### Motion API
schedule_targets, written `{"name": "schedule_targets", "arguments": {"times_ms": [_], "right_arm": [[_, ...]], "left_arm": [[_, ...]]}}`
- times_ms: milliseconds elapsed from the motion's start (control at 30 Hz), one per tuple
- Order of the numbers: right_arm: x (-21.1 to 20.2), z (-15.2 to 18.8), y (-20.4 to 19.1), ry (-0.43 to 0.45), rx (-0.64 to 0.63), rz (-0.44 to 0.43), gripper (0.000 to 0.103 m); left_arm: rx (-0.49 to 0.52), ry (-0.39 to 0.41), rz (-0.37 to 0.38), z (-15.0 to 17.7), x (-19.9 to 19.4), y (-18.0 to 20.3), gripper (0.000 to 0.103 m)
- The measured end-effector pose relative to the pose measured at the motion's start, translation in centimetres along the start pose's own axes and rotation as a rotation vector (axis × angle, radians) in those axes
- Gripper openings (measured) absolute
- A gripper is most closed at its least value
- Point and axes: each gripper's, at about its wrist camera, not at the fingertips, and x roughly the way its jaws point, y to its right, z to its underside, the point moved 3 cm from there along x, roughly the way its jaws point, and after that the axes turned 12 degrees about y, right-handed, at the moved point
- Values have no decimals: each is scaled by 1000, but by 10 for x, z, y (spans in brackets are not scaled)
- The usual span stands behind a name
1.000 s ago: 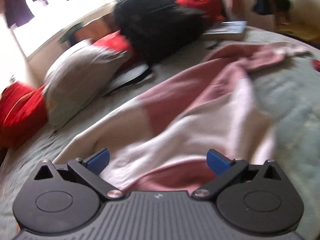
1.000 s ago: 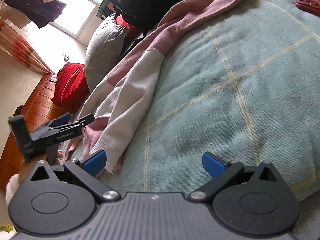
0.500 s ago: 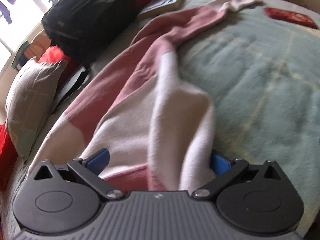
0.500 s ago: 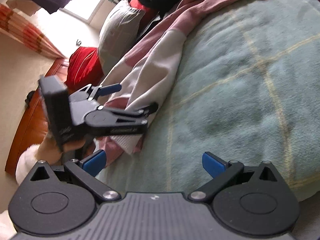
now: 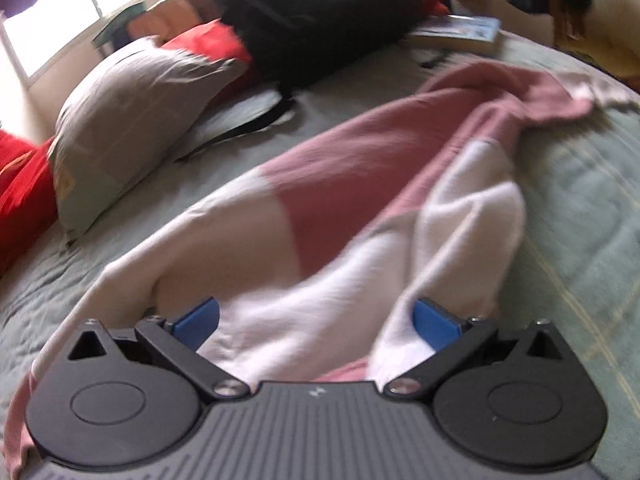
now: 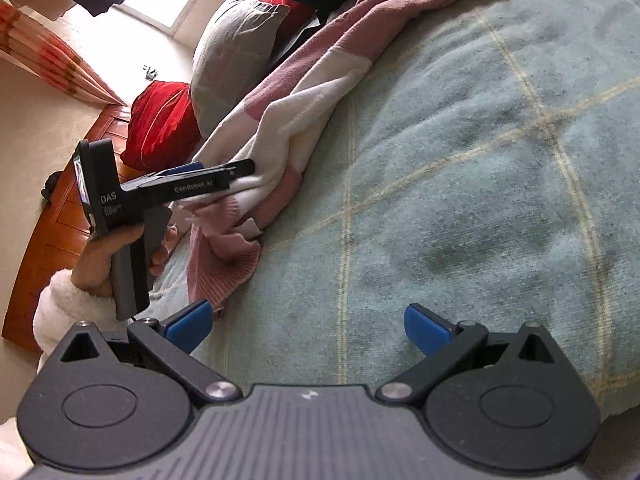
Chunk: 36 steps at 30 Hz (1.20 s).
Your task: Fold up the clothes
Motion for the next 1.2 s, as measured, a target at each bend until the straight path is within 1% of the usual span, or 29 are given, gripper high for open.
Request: {"name": "schedule_targets", "arguments": {"times_ms": [100, 133, 200, 267, 333, 433, 500, 633, 767, 933, 1033, 1133, 1200], "right_arm": [[5, -3, -5, 3, -14, -17, 103], [7, -5, -6, 4, -20, -25, 103], [12, -8, -9, 9, -29, -52, 103], [21, -13, -12, 19, -34, -100, 103], [34, -20, -13, 28, -39, -151, 103], [62, -30, -12, 22, -30, -194, 103], [84, -36, -10, 7, -11, -213, 103], [115, -47, -14, 24, -12, -228, 103], [134, -54, -20, 83, -56, -228, 103], [121, -59, -22, 147, -14, -304, 103], [94, -69, -24, 201, 25, -373, 103], [68, -80, -35, 234, 9, -413, 103], [58, -83, -40, 227, -26, -415, 103]], "left_arm": [[-7, -4, -72, 3, 1, -19, 102], [-17, -2, -76, 5, -1, -24, 102], [-48, 9, -66, 10, -11, -33, 102], [-65, 20, -53, 16, -20, -39, 102], [-68, 29, -53, 22, -29, -40, 102], [-77, 37, -49, 31, -42, -41, 102], [-81, 43, -48, 36, -49, -42, 102], [-80, 55, -60, 41, -62, -44, 102], [-83, 69, -58, 41, -67, -45, 102], [-78, 77, -55, 44, -71, -44, 102], [-74, 72, -54, 47, -72, -42, 102], [-72, 67, -52, 50, -72, -39, 102], [-72, 67, -45, 51, -73, -36, 102]]}}
